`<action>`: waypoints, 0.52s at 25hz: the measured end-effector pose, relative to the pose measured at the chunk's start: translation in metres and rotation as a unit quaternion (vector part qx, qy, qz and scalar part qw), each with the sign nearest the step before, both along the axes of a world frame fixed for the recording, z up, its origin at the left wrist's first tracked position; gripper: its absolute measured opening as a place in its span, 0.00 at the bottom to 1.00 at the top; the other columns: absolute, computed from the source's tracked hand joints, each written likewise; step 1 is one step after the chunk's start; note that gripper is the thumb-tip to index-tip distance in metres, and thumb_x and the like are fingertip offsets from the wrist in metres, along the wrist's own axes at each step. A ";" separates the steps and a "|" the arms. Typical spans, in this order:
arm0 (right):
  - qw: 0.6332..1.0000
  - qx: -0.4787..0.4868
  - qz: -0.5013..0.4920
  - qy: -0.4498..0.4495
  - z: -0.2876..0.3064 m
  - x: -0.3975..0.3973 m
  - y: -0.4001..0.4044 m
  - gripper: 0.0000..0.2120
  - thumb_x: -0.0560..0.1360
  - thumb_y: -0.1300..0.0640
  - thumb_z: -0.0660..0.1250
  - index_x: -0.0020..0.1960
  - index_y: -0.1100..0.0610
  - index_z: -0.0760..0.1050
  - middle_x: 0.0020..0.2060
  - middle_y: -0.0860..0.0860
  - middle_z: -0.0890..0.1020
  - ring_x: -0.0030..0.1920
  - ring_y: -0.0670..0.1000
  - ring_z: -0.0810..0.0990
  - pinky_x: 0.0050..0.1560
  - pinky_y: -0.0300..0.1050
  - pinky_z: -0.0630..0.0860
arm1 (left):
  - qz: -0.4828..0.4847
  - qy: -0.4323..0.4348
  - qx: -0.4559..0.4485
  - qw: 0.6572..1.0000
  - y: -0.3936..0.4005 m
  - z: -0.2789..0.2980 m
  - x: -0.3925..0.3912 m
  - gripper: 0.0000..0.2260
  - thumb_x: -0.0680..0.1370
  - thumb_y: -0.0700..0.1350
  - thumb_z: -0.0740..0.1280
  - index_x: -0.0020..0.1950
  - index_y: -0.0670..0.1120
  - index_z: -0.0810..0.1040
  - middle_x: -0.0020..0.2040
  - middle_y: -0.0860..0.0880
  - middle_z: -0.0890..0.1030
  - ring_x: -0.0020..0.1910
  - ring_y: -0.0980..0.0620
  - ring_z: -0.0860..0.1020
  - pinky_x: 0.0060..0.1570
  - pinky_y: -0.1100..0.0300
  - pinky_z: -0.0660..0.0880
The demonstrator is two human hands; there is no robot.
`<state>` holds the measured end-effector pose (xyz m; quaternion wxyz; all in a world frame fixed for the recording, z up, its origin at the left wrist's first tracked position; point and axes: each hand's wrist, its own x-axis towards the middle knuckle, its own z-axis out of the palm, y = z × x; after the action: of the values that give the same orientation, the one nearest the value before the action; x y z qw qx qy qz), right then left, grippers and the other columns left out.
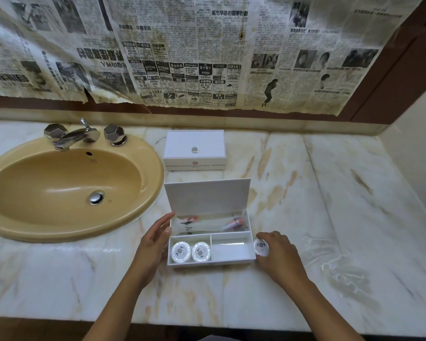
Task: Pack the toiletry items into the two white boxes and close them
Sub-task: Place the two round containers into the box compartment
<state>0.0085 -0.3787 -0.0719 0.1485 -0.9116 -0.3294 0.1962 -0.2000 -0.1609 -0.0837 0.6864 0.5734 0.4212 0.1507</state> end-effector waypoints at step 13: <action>0.985 0.132 -0.038 -0.104 0.042 0.006 0.014 0.21 0.70 0.52 0.71 0.62 0.53 0.75 0.54 0.49 0.80 0.54 0.54 0.75 0.52 0.47 0.69 | 0.004 0.002 -0.004 1.000 -0.002 0.003 0.000 0.14 0.84 0.50 0.63 0.64 0.67 0.78 0.67 0.60 0.78 0.69 0.54 0.75 0.66 0.48 0.74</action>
<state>0.0150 -0.3649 -0.0299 0.2397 -0.9112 -0.3313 0.0495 -0.1997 -0.1631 -0.0802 0.6871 0.5695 0.4252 0.1510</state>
